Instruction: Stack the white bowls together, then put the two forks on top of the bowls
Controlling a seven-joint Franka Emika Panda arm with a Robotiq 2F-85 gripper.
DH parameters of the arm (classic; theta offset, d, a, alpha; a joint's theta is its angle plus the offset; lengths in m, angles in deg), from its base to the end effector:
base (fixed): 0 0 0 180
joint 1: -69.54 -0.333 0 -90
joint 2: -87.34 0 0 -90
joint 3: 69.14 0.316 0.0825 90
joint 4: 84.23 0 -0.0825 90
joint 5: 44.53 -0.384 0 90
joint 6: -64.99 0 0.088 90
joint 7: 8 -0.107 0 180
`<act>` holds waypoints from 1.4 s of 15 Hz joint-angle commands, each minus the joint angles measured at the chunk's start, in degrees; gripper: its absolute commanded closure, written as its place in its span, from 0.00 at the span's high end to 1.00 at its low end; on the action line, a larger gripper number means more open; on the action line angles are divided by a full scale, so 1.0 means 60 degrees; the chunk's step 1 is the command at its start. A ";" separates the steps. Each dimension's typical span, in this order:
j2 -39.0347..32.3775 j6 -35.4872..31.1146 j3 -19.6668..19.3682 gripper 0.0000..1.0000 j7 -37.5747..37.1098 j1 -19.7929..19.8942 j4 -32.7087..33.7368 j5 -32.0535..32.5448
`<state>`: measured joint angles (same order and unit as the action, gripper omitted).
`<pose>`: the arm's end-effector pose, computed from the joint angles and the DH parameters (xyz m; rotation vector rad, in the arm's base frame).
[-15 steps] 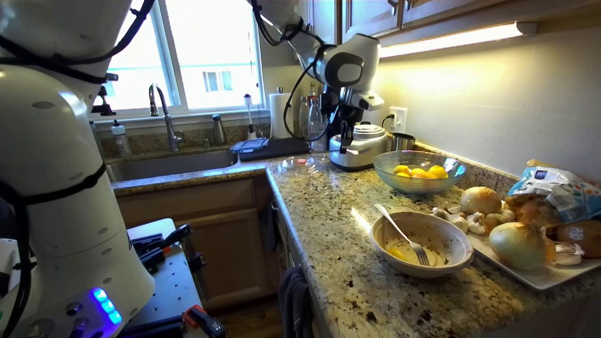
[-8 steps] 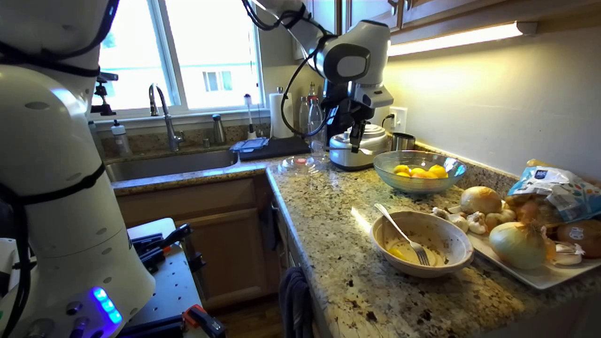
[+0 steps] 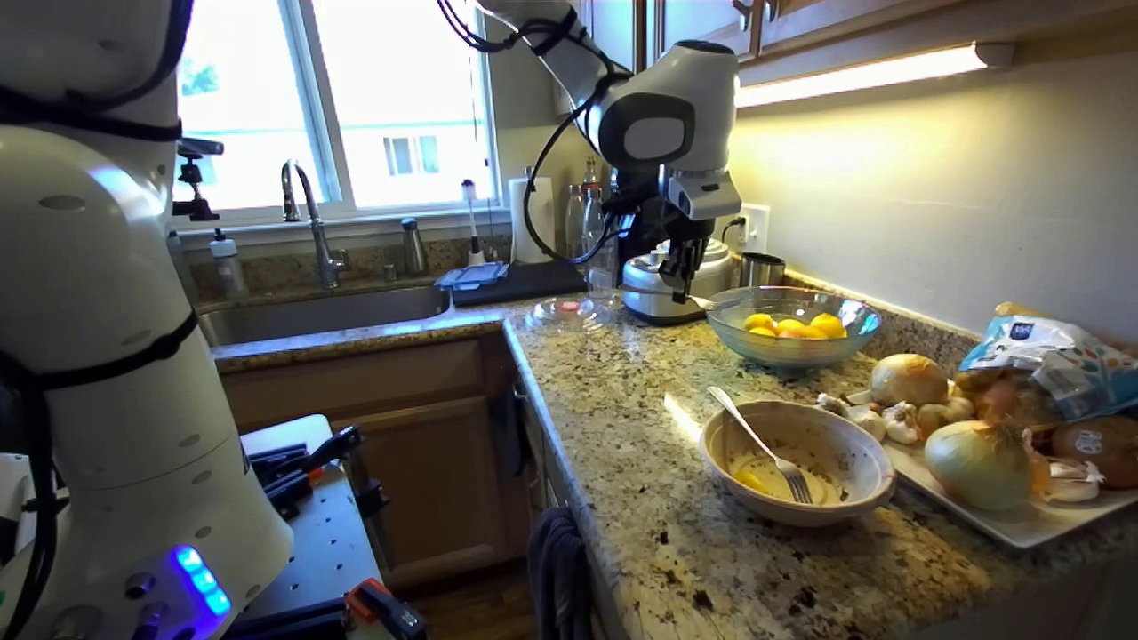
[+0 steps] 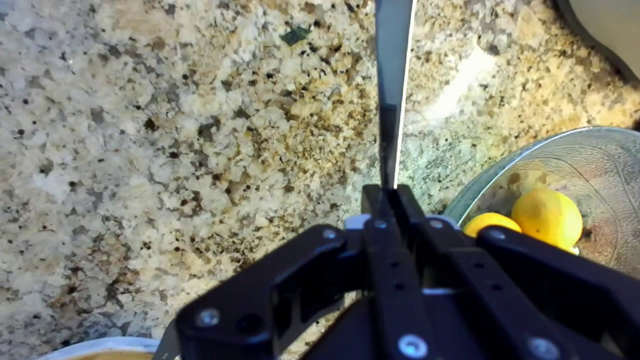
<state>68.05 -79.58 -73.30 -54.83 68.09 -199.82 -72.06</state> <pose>0.6158 -0.0319 0.3007 -2.2977 1.6208 -0.0702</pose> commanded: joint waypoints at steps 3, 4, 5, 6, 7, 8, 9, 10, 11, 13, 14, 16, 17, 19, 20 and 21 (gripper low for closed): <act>0.0017 -0.0005 0.0134 0.05 -0.0127 0.0124 0.0005 0.0079; 0.0012 -0.0021 0.0061 0.05 -0.0269 0.0140 0.0032 0.0123; -0.0028 0.0008 -0.0003 0.05 -0.0401 0.0212 0.0099 0.0047; -0.0076 0.0130 -0.0080 0.05 -0.0572 0.0315 0.0183 -0.0047; -0.0103 0.0212 -0.0154 0.05 -0.0780 0.0449 0.0212 -0.0187; -0.0107 0.0253 -0.0219 0.05 -0.0972 0.0582 0.0216 -0.0279; -0.0090 0.0296 -0.0280 0.05 -0.1128 0.0776 0.0175 -0.0454; -0.0073 0.0304 -0.0356 0.05 -0.1278 0.0931 0.0147 -0.0565; -0.0048 0.0339 -0.0440 0.05 -0.1429 0.1098 0.0100 -0.0670; -0.0074 0.0360 -0.0551 0.05 -0.1595 0.1418 0.0052 -0.0946; -0.0119 0.0494 -0.0587 0.05 -0.1648 0.1584 0.0090 -0.1103; -0.0269 0.0894 -0.0595 0.05 -0.1649 0.1935 0.0137 -0.1645; -0.0332 0.1112 -0.0581 0.05 -0.1589 0.2076 0.0150 -0.1968; -0.0572 0.1262 -0.0557 0.05 -0.1426 0.2268 0.0143 -0.2689; -0.0703 0.1252 -0.0587 0.05 -0.1436 0.2312 0.0142 -0.2997; -0.0846 0.1228 -0.0588 0.05 -0.1345 0.2387 0.0148 -0.3367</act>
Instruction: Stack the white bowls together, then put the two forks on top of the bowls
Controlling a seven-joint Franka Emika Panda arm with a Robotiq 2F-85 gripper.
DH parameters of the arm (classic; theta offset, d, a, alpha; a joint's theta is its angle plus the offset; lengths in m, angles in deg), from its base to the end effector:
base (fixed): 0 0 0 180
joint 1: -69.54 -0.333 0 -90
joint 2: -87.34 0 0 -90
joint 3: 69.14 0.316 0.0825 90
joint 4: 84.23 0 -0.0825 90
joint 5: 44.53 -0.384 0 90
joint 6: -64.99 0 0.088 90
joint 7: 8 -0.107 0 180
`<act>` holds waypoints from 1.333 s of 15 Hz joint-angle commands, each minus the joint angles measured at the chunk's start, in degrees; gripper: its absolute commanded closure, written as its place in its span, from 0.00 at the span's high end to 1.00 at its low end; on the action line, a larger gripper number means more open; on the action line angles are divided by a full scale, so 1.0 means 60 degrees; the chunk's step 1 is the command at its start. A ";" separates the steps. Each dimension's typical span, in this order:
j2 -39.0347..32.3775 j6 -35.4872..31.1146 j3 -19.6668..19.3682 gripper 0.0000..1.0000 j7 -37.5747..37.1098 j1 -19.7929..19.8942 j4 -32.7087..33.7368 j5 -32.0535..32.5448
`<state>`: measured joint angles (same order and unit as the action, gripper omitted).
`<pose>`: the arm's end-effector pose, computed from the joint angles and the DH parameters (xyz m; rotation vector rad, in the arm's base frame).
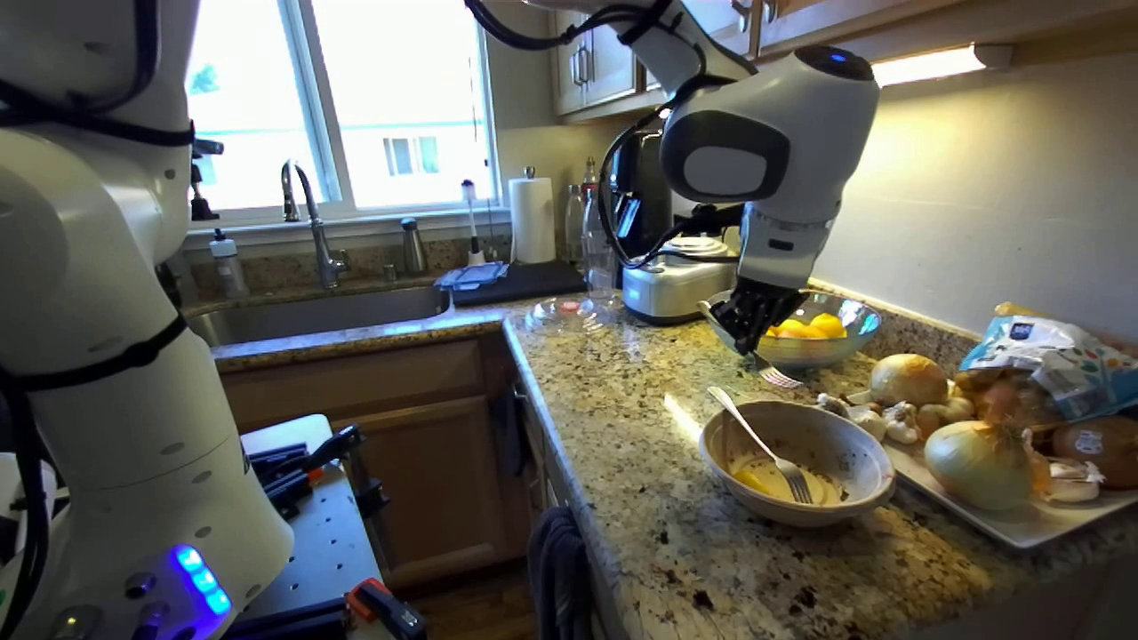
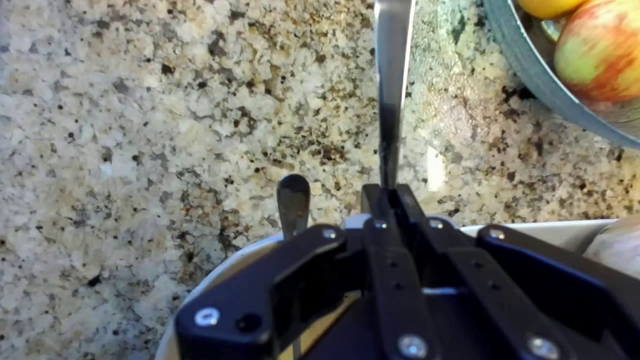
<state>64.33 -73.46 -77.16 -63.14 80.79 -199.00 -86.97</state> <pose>0.5770 -0.1952 0.2597 -1.6381 2.1636 0.1505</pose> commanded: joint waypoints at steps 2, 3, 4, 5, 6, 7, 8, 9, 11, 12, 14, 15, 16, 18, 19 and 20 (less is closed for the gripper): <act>-0.0426 0.0029 0.0054 0.05 0.0304 0.0361 -0.0032 -0.1558; -0.0515 -0.0025 0.0056 0.05 0.0482 0.0402 -0.0055 -0.1883; -0.0585 -0.0079 0.0029 0.05 0.0664 0.0414 -0.0071 -0.2137; -0.0661 -0.0130 0.0004 0.05 0.0876 0.0432 -0.0088 -0.2366; -0.0714 -0.0192 -0.0053 0.05 0.1047 0.0427 -0.0109 -0.2527; -0.0753 -0.0261 -0.0107 0.05 0.1227 0.0428 -0.0135 -0.2675; -0.0768 -0.0296 -0.0168 0.05 0.1381 0.0436 -0.0162 -0.2792; -0.0775 -0.0376 -0.0238 0.05 0.1570 0.0440 -0.0199 -0.2900; -0.0806 -0.0542 -0.0371 0.05 0.1866 0.0439 -0.0276 -0.3051; -0.0819 -0.0644 -0.0438 0.05 0.2006 0.0438 -0.0334 -0.3096; -0.0841 -0.0804 -0.0531 0.05 0.2232 0.0452 -0.0425 -0.3204; -0.0847 -0.0823 -0.0564 0.05 0.2295 0.0465 -0.0460 -0.3255; -0.0863 -0.0850 -0.0585 0.05 0.2393 0.0479 -0.0482 -0.3321; -0.0852 -0.0883 -0.0647 0.04 0.2485 0.0466 -0.0533 -0.3367; -0.0817 -0.0909 -0.0676 0.26 0.2488 0.0442 -0.0573 -0.3351; -0.0781 -0.0927 -0.0685 0.34 0.2522 0.0433 -0.0603 -0.3346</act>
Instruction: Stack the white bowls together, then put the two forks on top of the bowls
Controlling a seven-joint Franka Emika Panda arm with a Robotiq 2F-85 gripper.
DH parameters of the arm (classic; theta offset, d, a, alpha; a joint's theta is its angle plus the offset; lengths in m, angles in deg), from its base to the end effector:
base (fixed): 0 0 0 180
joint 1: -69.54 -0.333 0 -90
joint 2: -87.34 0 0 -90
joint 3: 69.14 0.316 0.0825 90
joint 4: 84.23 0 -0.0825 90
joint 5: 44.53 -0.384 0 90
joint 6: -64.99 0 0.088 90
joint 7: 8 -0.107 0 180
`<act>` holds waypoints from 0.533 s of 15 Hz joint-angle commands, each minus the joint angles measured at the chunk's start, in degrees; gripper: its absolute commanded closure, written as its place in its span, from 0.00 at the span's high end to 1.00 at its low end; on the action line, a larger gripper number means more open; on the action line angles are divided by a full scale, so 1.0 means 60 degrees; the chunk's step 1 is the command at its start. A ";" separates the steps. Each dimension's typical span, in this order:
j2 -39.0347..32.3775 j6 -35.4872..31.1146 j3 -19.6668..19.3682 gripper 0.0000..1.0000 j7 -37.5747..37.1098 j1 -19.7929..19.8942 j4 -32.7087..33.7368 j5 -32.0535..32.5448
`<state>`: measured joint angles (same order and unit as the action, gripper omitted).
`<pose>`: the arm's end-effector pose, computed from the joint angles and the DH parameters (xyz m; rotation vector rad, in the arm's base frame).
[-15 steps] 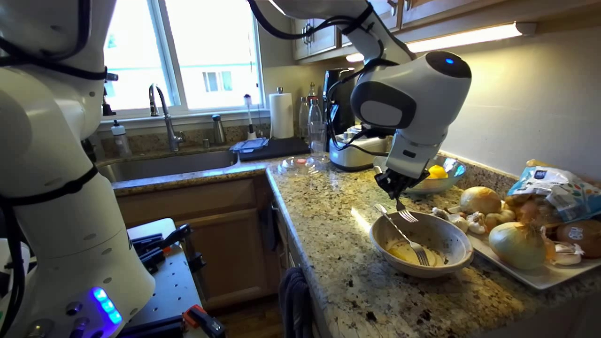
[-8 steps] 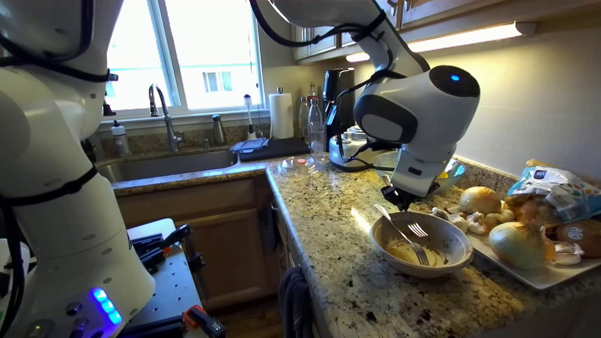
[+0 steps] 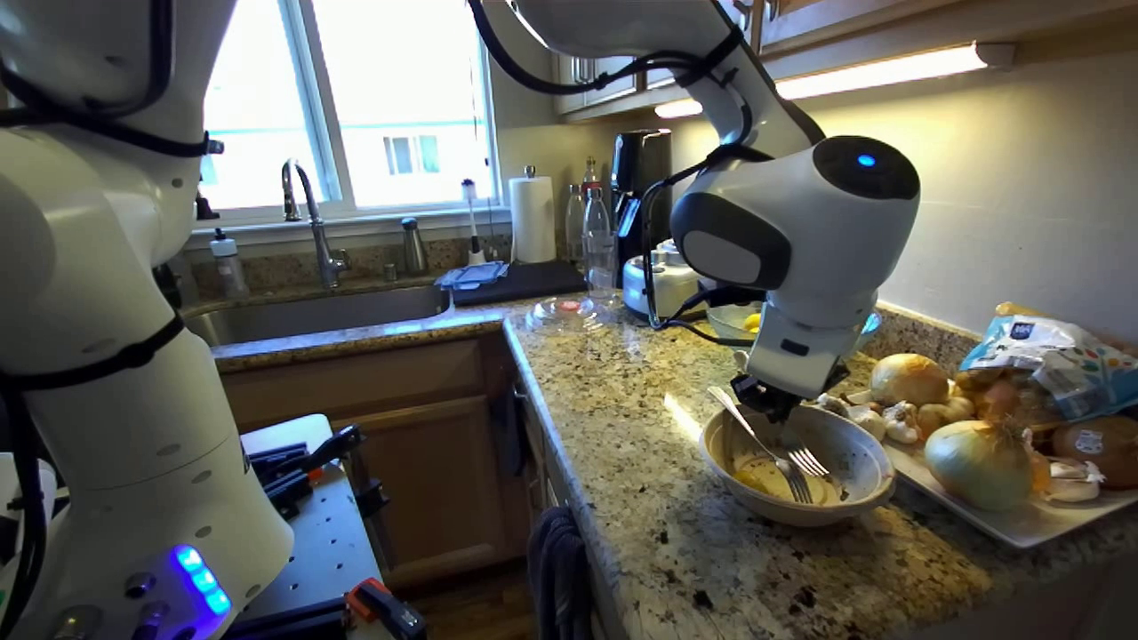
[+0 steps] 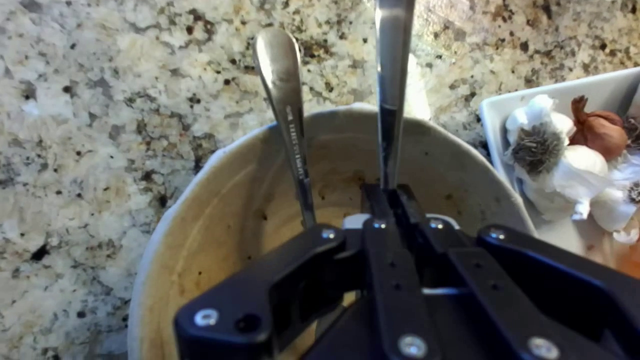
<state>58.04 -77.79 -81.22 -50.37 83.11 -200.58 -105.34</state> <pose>0.5333 -0.2601 0.1918 -1.3836 2.2402 0.0998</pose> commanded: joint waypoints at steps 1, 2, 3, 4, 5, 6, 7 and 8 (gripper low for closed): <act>0.0315 -0.0256 -0.0035 0.39 0.0386 -0.0006 -0.0378 -0.0197; 0.0386 -0.0293 -0.0029 0.46 0.0458 -0.0029 -0.0413 -0.0198; 0.0445 -0.0364 -0.0033 0.51 0.0528 -0.0059 -0.0445 -0.0183; 0.0536 -0.0416 -0.0019 0.58 0.0621 -0.0070 -0.0484 -0.0209; 0.0620 -0.0466 -0.0009 0.64 0.0732 -0.0078 -0.0518 -0.0234; 0.0704 -0.0498 -0.0015 0.70 0.0742 -0.0099 -0.0547 -0.0225; 0.0804 -0.0507 -0.0031 0.77 0.0726 -0.0138 -0.0583 -0.0165; 0.0975 -0.0556 -0.0023 0.83 0.0790 -0.0191 -0.0660 -0.0142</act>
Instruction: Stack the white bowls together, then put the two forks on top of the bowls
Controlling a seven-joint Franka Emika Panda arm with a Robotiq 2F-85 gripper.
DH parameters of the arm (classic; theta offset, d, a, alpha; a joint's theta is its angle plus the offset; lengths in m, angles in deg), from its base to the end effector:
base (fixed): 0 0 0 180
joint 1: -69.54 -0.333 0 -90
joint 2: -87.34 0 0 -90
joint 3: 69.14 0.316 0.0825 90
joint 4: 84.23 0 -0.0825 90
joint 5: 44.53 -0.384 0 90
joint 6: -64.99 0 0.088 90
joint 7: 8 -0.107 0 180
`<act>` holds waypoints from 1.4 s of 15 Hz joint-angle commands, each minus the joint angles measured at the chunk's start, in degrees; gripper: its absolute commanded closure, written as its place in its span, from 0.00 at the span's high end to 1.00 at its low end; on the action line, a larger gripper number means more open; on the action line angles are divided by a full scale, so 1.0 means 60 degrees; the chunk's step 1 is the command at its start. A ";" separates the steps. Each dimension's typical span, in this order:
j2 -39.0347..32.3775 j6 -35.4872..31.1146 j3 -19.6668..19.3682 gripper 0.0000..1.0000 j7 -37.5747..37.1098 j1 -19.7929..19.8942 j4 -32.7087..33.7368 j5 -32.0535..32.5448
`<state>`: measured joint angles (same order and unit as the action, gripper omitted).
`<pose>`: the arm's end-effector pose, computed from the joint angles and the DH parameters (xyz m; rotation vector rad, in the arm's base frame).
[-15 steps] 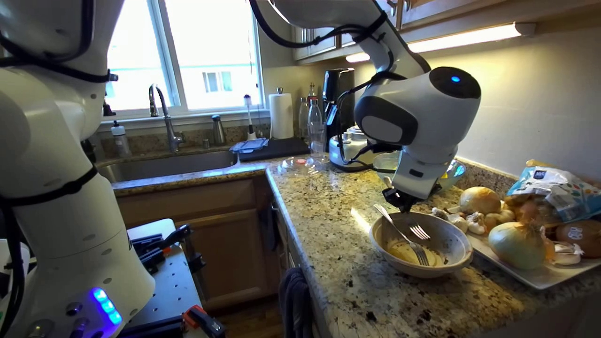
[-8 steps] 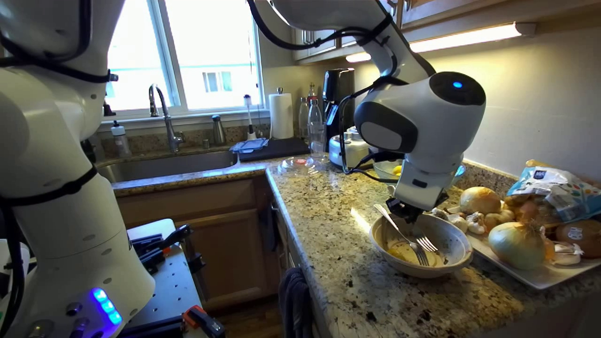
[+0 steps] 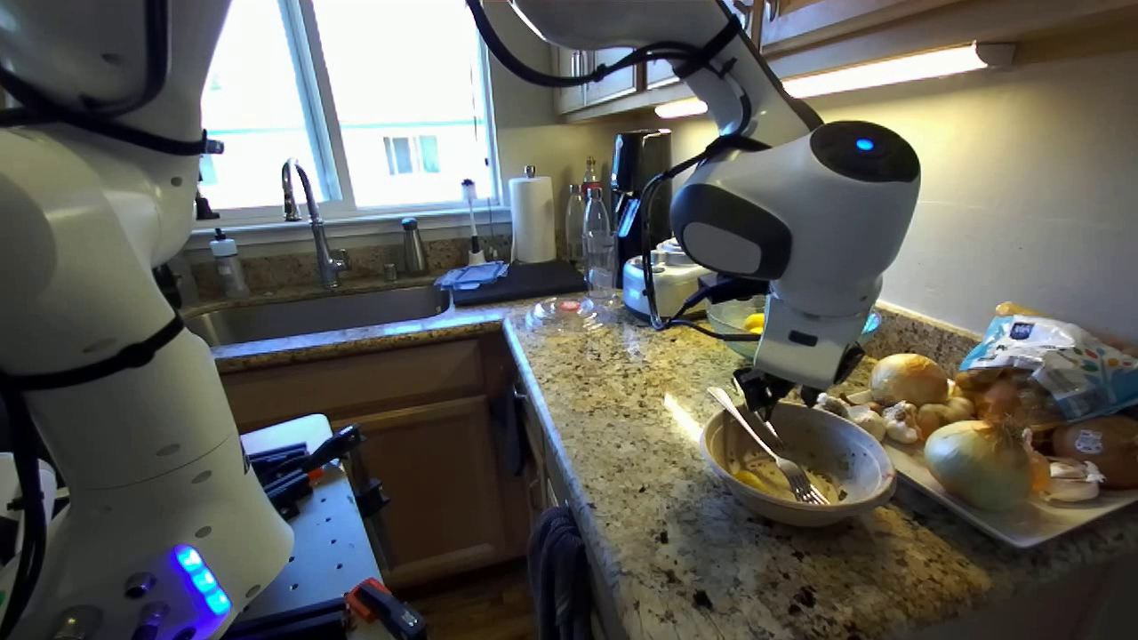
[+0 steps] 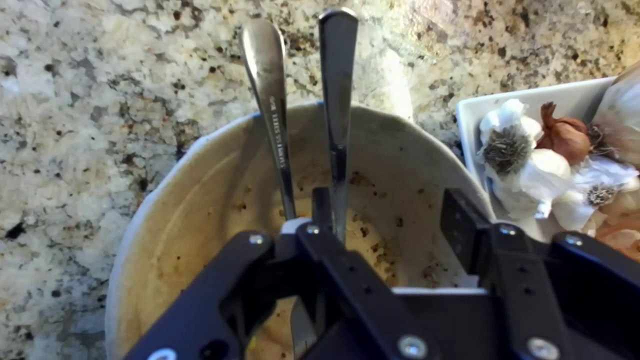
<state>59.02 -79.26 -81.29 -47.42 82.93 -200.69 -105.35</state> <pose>0.5354 -0.2626 0.2025 -1.4378 2.2025 0.0358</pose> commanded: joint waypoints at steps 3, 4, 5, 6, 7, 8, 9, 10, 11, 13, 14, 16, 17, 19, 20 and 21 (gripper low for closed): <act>0.1373 -0.0532 -0.0050 0.99 0.0397 -0.0520 -0.0946 0.0340; 0.1609 -0.0579 -0.0055 1.00 0.0456 -0.0657 -0.1080 0.0584; 0.1844 -0.0670 -0.0079 1.00 0.0465 -0.0806 -0.1203 0.0916; 0.2097 -0.0786 -0.0090 1.00 0.0463 -0.0961 -0.1338 0.1325; 0.2310 -0.0863 -0.0072 1.00 0.0476 -0.1065 -0.1425 0.1692; 0.2524 -0.0900 -0.0046 1.00 0.0479 -0.1186 -0.1498 0.2185; 0.2723 -0.0766 -0.0009 1.00 0.0534 -0.1260 -0.1534 0.2719; 0.2944 -0.0501 -0.0003 1.00 0.0449 -0.1342 -0.1565 0.3361; 0.3151 -0.0375 0.0010 1.00 0.0364 -0.1426 -0.1618 0.3981; 0.3548 -0.0082 0.0157 1.00 0.0495 -0.1480 -0.1680 0.5010; 0.3710 0.0110 0.0246 1.00 0.0552 -0.1485 -0.1679 0.5482; 0.3950 0.0564 0.0436 1.00 0.0726 -0.1482 -0.1614 0.6302; 0.4035 0.0811 0.0523 1.00 0.0882 -0.1480 -0.1555 0.6643; 0.4147 0.1226 0.0741 1.00 0.1225 -0.1539 -0.1470 0.7166; 0.4170 0.1416 0.0867 1.00 0.1500 -0.1564 -0.1434 0.7291; 0.4180 0.1632 0.0975 1.00 0.1817 -0.1571 -0.1389 0.7355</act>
<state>81.41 -73.04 -76.65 -40.86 73.91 -207.62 -63.55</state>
